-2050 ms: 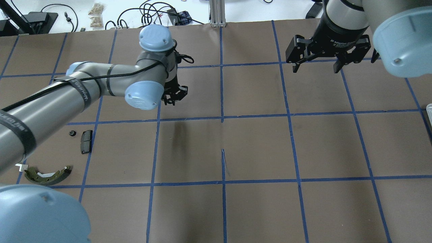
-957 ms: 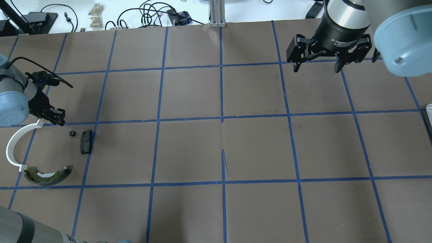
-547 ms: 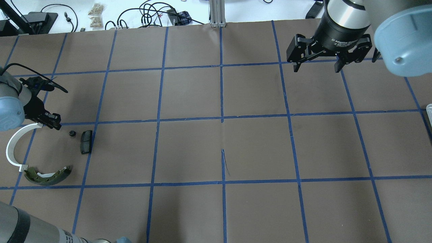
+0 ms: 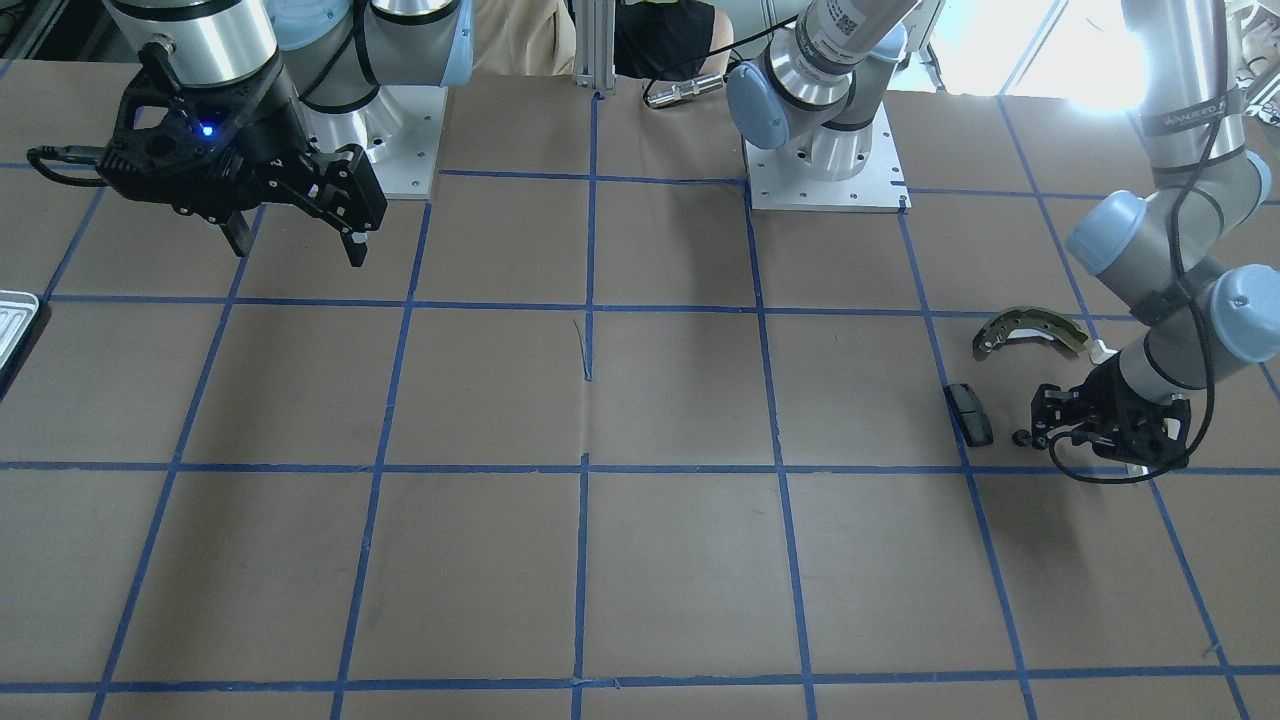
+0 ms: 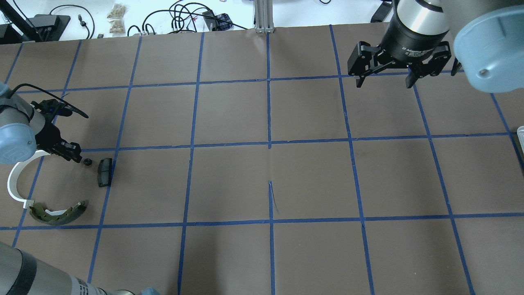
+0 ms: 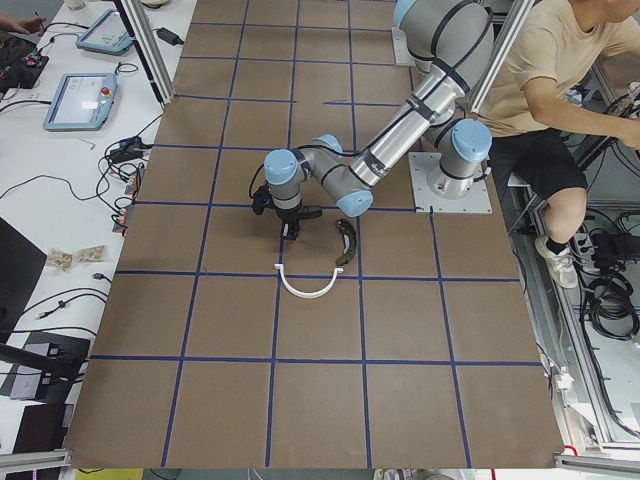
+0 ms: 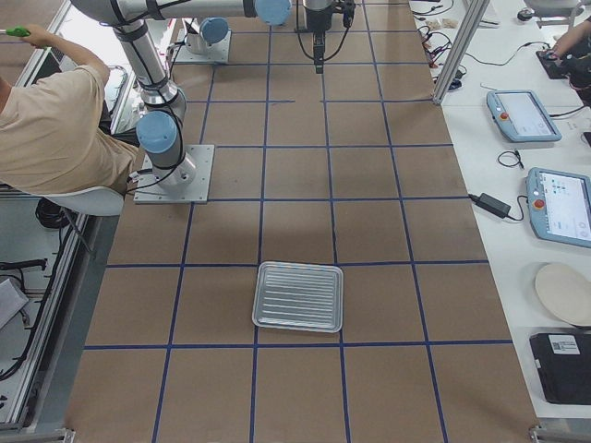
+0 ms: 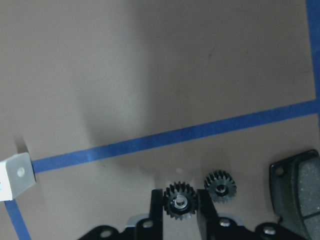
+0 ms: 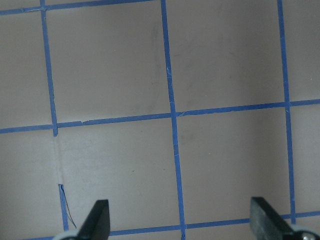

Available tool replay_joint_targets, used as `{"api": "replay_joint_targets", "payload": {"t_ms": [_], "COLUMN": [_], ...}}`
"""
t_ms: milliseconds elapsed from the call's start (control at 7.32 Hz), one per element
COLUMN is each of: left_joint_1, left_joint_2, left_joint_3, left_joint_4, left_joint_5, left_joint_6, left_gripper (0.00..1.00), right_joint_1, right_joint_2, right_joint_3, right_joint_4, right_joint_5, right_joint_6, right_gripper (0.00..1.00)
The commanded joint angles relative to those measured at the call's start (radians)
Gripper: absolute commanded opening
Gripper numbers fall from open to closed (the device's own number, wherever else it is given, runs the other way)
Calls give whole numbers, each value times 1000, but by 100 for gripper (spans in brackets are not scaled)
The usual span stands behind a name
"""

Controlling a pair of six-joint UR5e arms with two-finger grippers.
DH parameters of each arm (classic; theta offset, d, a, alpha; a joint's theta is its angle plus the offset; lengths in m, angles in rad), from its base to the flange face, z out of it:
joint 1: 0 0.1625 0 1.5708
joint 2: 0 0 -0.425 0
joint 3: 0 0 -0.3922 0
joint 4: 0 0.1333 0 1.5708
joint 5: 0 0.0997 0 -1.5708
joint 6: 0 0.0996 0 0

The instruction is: Place bearing gear from tray to pile

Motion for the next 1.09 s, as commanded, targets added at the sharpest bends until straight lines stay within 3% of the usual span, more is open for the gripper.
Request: {"api": "replay_joint_targets", "payload": {"t_ms": [0, 273, 547, 683, 957], "left_joint_1": [-60, -307, -505, -583, -645], "left_joint_2": [62, 147, 193, 224, 288], "left_joint_3": [50, 181, 324, 350, 334], "left_joint_4": [-36, -211, -506, -530, -549], "left_joint_5": [0, 17, 1, -10, -7], "left_joint_6": [-37, -255, -652, -762, -771], "left_gripper": [100, 100, 100, 100, 100], "right_joint_1": [0, 0, 0, 0, 0], "right_joint_2": [0, 0, 0, 0, 0], "right_joint_3": [0, 0, 0, 0, 0], "right_joint_4": [1, 1, -1, 1, 1], "right_joint_5": [0, 0, 0, 0, -2], "right_joint_6": [0, 0, 0, 0, 0], "right_gripper": [100, 100, 100, 100, 100]}}
